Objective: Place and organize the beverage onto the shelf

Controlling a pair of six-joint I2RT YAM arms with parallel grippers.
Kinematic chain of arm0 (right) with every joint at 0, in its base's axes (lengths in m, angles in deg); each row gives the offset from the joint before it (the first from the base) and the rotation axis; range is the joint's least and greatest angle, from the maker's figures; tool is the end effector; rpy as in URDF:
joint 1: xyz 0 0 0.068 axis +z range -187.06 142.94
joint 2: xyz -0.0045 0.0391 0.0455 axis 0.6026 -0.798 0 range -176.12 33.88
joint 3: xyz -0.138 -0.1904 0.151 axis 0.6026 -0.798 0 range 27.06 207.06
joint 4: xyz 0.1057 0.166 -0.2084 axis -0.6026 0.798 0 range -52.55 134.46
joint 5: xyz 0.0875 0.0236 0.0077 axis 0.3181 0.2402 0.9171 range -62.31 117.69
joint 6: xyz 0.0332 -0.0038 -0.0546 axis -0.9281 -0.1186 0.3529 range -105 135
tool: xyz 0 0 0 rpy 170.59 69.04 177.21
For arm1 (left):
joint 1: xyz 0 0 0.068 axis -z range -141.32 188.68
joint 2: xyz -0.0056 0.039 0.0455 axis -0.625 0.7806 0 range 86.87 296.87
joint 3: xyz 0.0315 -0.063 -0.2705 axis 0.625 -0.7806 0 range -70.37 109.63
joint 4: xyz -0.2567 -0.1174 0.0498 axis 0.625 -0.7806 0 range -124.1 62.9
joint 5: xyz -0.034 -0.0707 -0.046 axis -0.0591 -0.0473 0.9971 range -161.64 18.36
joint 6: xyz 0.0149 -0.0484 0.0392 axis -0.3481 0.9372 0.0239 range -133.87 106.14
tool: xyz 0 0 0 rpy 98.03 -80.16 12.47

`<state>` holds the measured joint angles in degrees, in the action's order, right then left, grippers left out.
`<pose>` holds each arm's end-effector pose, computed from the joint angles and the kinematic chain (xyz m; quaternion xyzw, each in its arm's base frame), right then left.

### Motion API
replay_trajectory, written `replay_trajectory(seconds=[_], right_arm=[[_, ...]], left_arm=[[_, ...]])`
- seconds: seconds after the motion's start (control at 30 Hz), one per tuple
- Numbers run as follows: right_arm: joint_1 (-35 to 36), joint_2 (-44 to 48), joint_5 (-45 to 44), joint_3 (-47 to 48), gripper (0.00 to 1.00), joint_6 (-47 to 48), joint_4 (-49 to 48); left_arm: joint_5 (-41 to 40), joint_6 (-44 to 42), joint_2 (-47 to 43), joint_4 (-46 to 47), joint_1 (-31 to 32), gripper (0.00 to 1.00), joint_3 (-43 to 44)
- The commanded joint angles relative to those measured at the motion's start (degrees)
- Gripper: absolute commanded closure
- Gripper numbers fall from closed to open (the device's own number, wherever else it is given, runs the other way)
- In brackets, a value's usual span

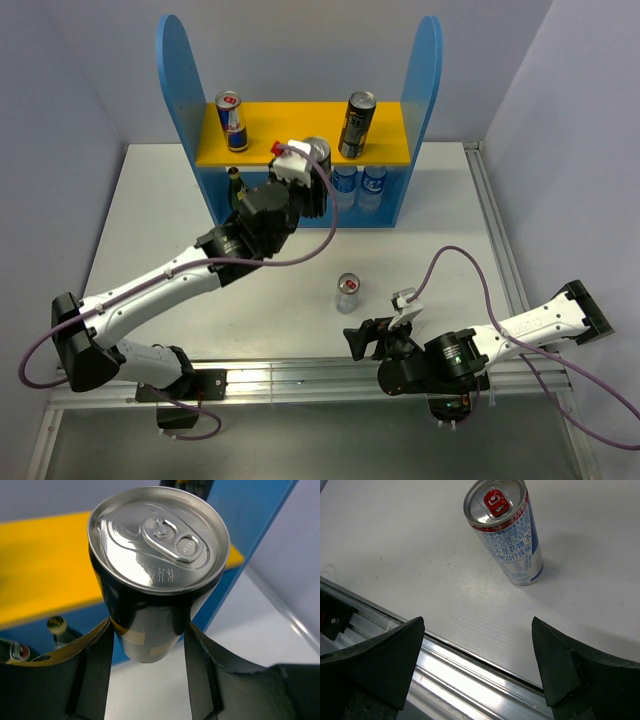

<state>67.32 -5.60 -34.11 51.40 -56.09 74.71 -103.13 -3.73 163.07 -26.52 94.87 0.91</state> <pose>0.0055 0.1547 0.1955 -0.0741 0.8257 0.2571 0.4967 0.2147 -0.2741 0.4043 0.1064 0.7217 -0.1914 0.6566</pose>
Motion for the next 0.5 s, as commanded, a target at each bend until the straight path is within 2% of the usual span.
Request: replay_trajectory(seconds=[0.0,0.47], right_arm=[[0.4,0.0,-2.4,1.9,0.05,-1.2,-0.5],[0.5,2.0,-2.3,1.2,0.06,-1.2,-0.6]], left_arm=[[2.6,-2.3,2.1,-0.4,-2.6,1.0,10.5],[8.5,-4.1,17.2,2.0,-8.6,1.0,22.9]])
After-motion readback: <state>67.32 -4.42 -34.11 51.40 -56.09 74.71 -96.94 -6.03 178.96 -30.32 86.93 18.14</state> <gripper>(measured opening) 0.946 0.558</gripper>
